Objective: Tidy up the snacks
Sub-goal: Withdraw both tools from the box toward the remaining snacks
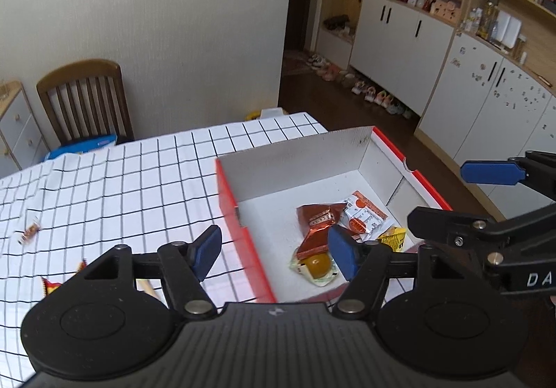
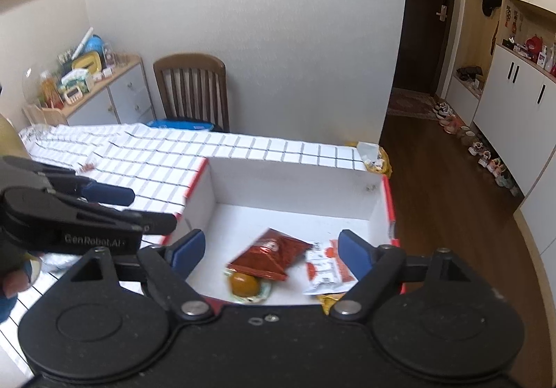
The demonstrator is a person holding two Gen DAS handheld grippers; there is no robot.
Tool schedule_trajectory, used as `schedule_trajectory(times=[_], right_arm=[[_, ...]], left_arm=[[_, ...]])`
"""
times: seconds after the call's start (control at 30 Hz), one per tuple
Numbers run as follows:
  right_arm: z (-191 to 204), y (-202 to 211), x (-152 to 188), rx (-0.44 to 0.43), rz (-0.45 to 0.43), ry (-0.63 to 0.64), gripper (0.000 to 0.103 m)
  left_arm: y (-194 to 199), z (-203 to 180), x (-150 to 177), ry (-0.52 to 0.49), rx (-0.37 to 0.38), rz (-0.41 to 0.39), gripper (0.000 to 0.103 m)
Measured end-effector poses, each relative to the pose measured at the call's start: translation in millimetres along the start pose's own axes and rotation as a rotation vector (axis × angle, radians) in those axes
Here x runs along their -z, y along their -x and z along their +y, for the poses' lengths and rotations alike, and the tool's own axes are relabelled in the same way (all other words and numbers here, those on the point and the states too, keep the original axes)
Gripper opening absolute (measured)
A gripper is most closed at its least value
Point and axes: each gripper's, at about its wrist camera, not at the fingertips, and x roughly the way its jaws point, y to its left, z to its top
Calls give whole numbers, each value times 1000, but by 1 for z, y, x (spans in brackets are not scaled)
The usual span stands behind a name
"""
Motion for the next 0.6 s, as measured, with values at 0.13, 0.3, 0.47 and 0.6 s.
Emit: schedule_trajectory(times=[0.13,0.3,0.47,0.6], right_arm=[[22,9,1,-7,-30,-23,89],[46,16,3,-31,-55,-60,98],[75,19,7,-32,-80,-59,103],[98,17,9,-42,-93,-70,103]], left_arm=[[20,19,10,4,11,-20,67],[41,47,23,19,19,-42,75],[58,74,37,25,-2,-79,76],[69,100,45,39,0,-96,82]])
